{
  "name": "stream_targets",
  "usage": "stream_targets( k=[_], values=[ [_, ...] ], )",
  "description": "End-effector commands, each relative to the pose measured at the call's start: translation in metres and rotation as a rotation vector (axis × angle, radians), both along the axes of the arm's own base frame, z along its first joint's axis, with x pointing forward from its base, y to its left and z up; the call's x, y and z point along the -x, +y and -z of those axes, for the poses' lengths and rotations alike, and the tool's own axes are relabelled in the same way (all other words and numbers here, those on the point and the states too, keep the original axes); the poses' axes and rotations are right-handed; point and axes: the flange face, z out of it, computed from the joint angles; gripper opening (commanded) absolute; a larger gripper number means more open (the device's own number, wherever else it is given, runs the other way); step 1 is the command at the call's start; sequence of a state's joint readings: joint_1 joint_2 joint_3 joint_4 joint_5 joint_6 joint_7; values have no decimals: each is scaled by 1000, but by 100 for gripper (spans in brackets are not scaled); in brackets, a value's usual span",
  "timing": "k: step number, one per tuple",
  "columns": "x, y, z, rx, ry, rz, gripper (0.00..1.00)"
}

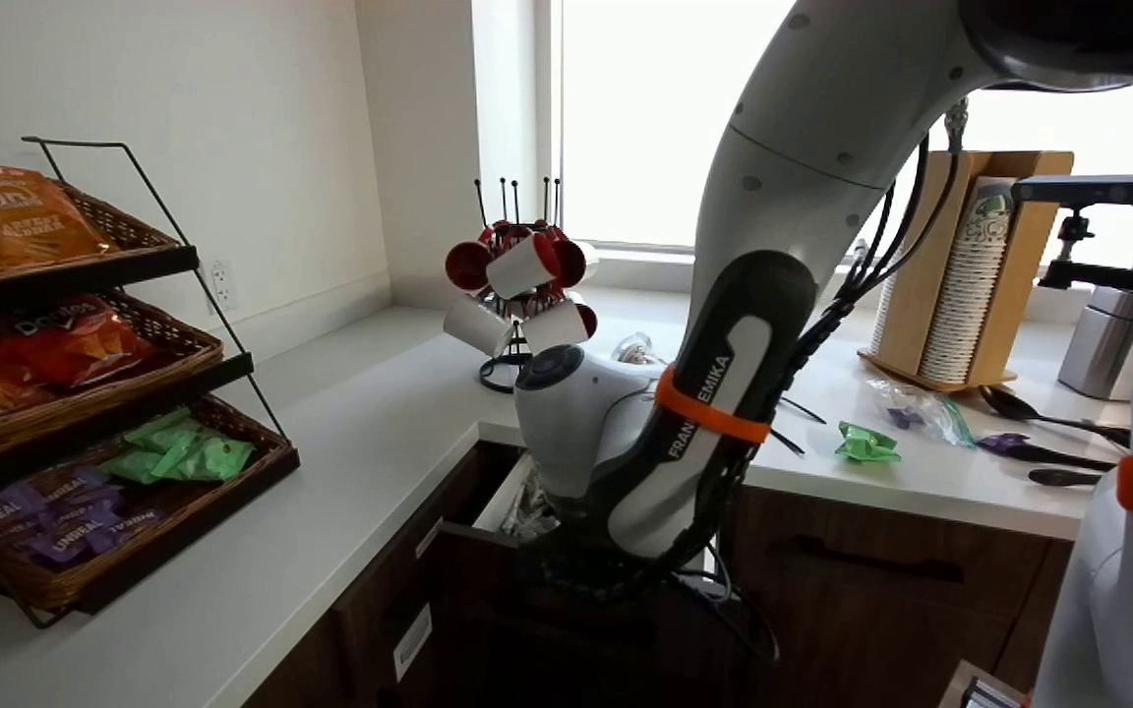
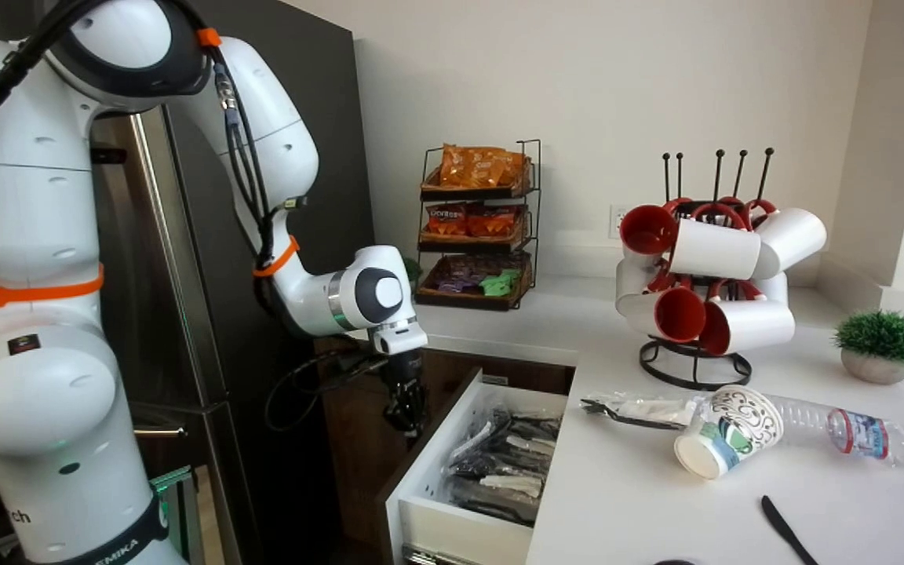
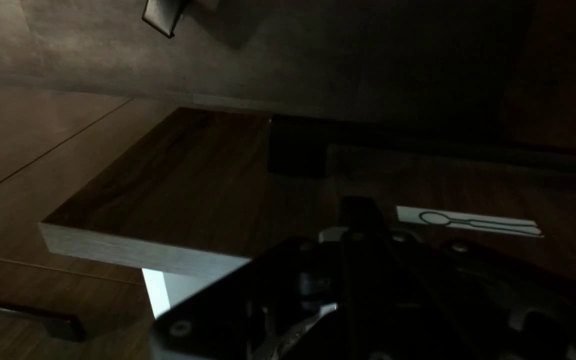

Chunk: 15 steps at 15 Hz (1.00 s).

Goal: Remove a fork from the open drawer, then close the drawer

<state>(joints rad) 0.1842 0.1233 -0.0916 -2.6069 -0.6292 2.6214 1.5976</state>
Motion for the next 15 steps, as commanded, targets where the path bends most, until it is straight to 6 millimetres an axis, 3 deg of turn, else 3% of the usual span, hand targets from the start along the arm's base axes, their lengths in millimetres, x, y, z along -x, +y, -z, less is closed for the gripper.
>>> stream_targets(
  k=[1, 9, 15],
  values=[
    [-1, -3, 0, 14, -10, 2, 0],
    [-3, -4, -1, 14, -10, -7, 0],
    [-37, -21, 16, 19, -121, -8, 0]
  ],
)
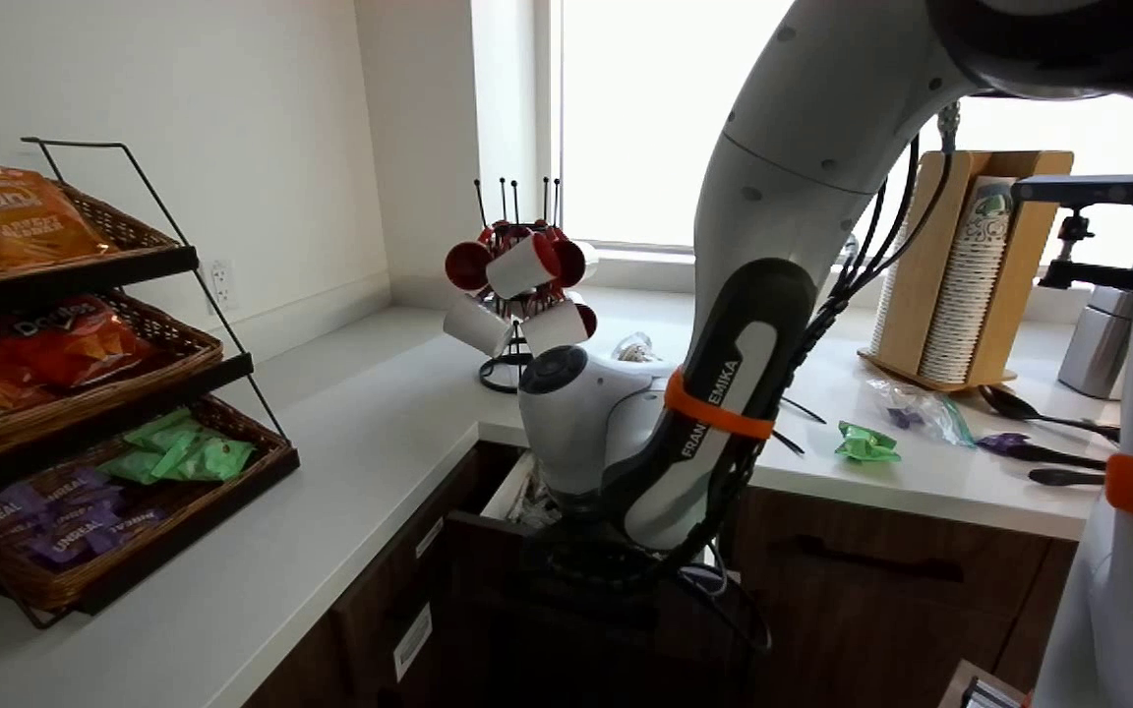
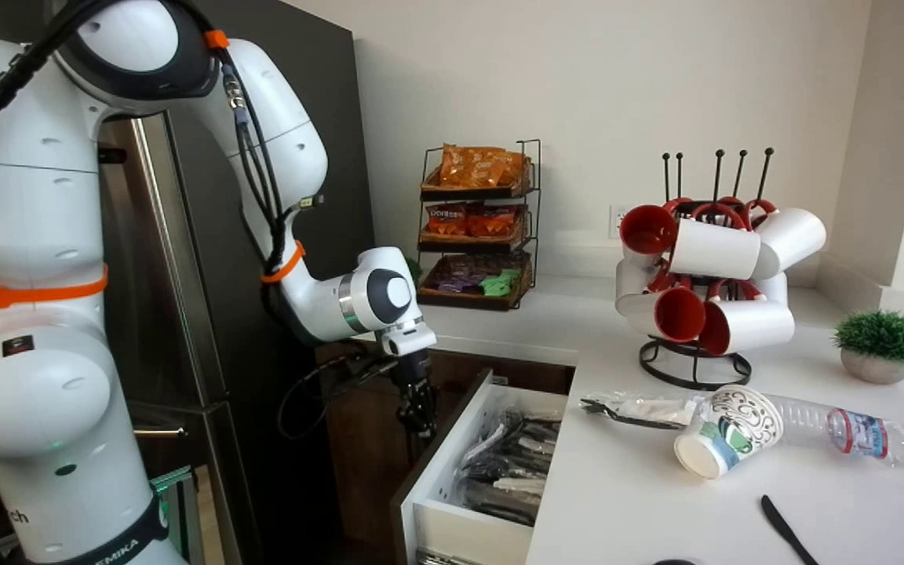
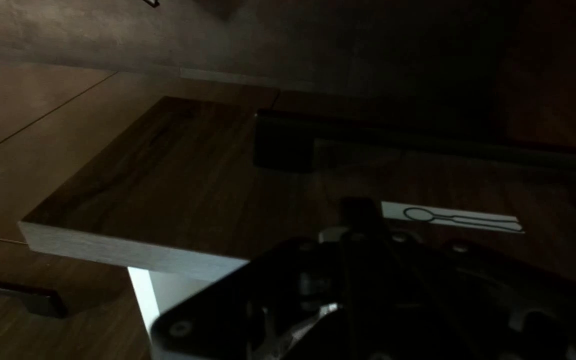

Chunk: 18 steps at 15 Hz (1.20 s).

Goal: Remove a fork from the open drawer, then close the drawer

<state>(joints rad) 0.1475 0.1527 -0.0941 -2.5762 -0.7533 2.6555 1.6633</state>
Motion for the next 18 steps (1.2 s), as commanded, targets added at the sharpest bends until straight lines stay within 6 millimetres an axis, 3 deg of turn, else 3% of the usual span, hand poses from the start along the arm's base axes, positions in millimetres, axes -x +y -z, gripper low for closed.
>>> stream_targets(
  k=[1, 12, 18],
  values=[
    [-29, -15, 18, -14, -93, 10, 0],
    [-104, -106, 29, 206, -376, 1, 0],
    [-120, -121, 46, 274, -440, 8, 0]
  ],
)
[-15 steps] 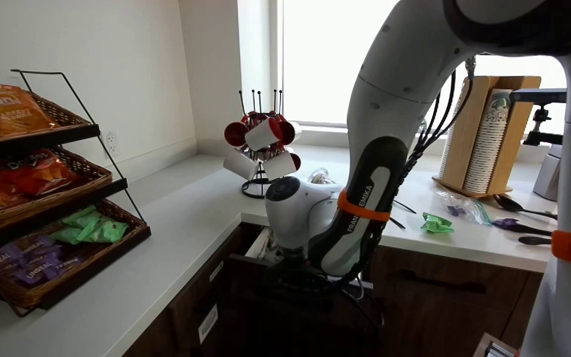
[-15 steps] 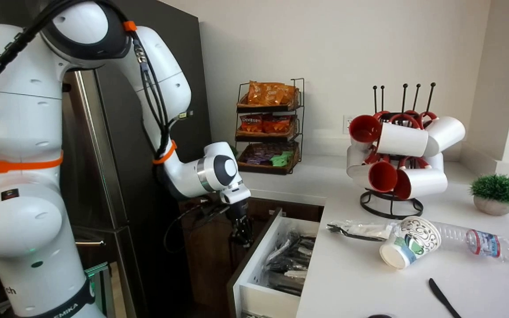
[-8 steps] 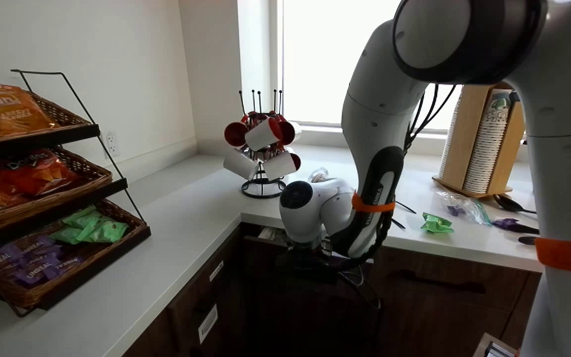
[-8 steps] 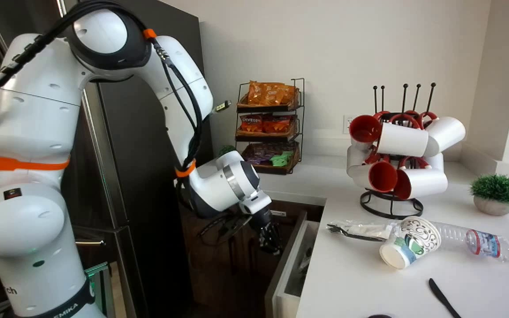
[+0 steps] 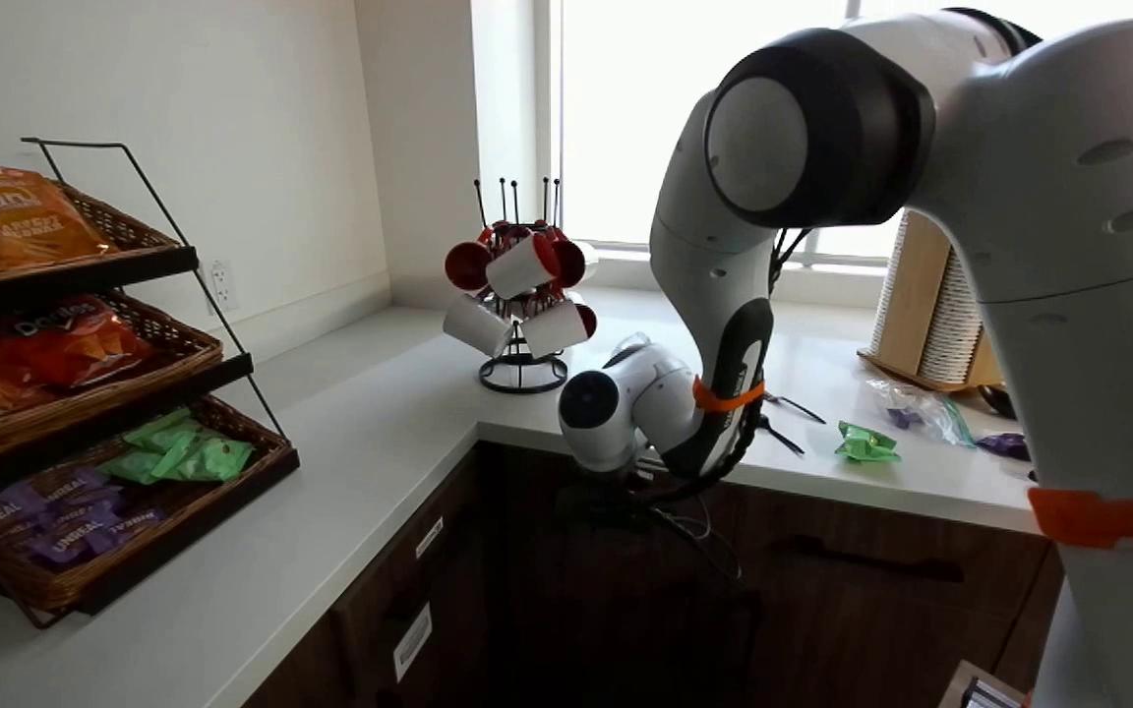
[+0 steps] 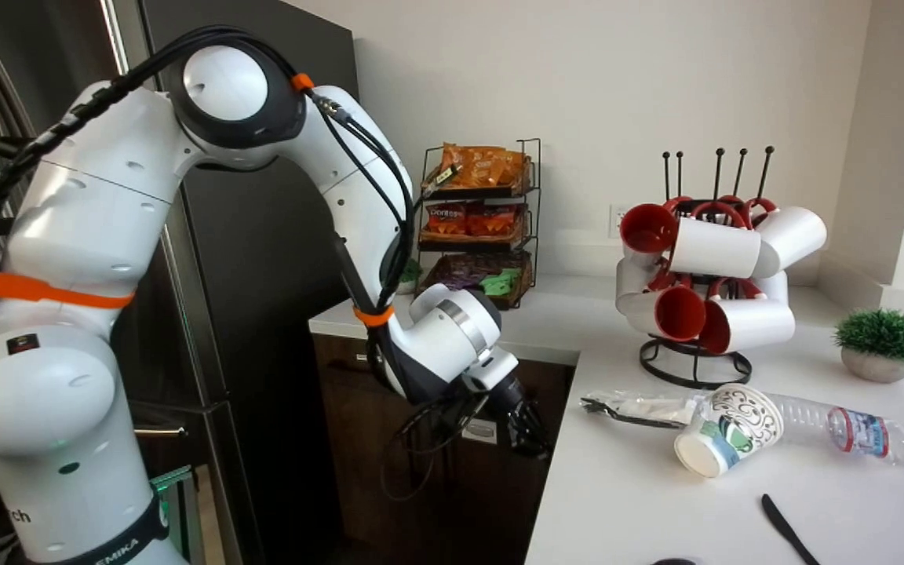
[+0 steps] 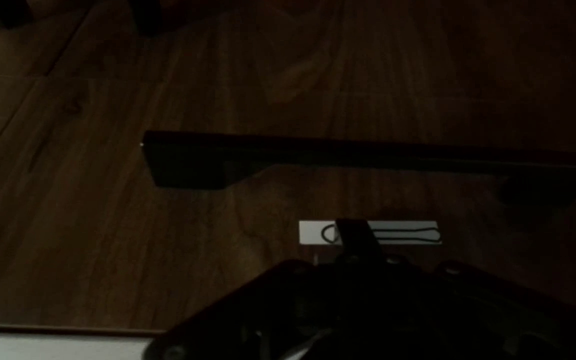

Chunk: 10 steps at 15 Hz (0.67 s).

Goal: Remove a fork from the open drawer, then close the drawer

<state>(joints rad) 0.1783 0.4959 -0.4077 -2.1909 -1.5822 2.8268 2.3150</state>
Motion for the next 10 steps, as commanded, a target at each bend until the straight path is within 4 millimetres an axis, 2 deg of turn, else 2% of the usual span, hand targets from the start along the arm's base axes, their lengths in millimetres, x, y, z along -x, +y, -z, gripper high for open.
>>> stream_targets(
  k=[1, 2, 7, 10],
  values=[
    [-33, -2, 6, 40, -125, 13, 0],
    [-37, 0, 2, 57, -142, 0, 0],
    [-30, 3, 17, 143, -147, -68, 0],
    [-17, 23, 12, 92, -148, -74, 0]
  ],
)
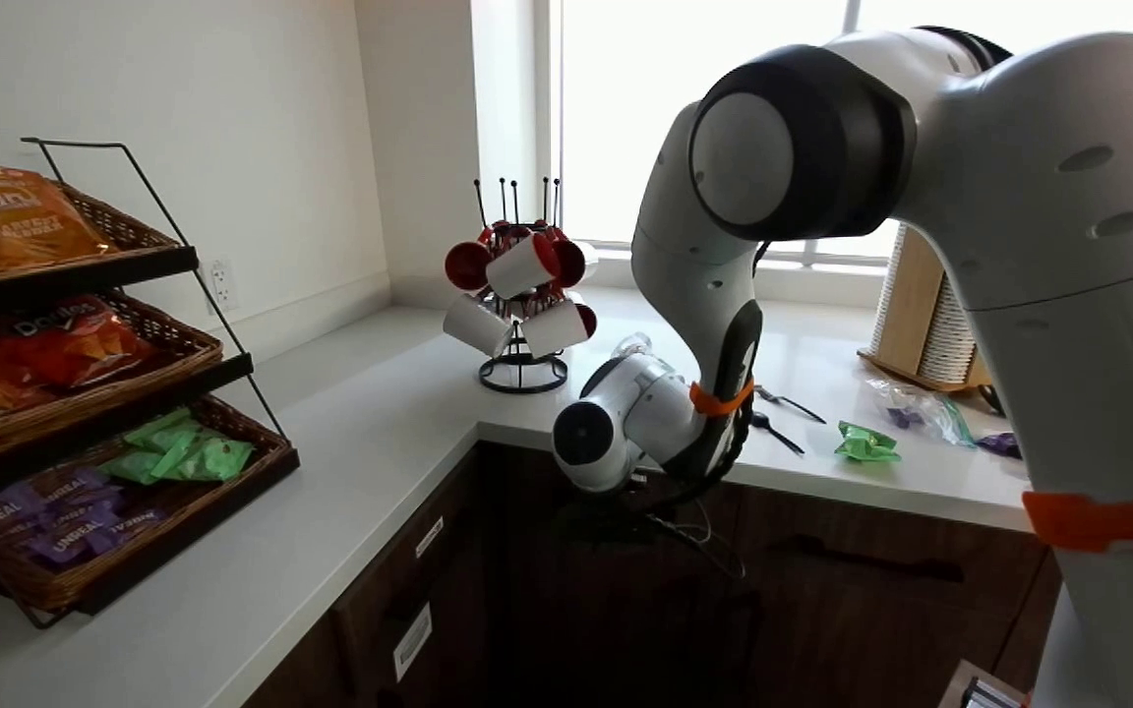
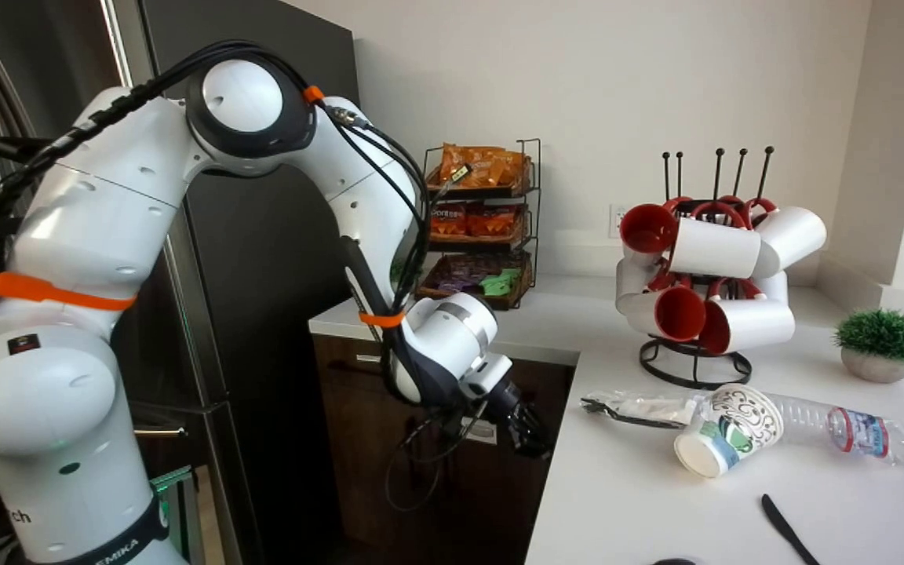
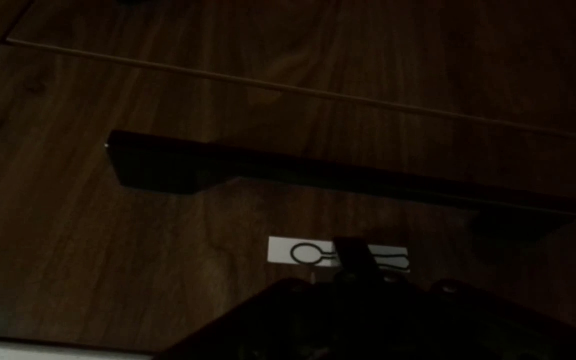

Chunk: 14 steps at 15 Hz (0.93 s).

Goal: Remove a fork from the open drawer, then close the drawer

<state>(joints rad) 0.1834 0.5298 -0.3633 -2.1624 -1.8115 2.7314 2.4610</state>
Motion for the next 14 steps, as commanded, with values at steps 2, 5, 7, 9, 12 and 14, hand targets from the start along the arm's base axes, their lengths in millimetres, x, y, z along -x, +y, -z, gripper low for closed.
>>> stream_targets(
  k=[2, 5, 7, 9, 12, 14],
  values=[
    [-14, 30, -19, -45, -124, -28, 0],
    [4, 45, -24, -15, -50, 27, 0],
    [20, 48, -29, -38, 18, 113, 0],
    [41, 54, -40, -54, 101, 159, 0],
    [63, 59, -71, -160, 158, 163, 34],
    [71, 63, -98, -268, 170, 149, 49]
  ],
)
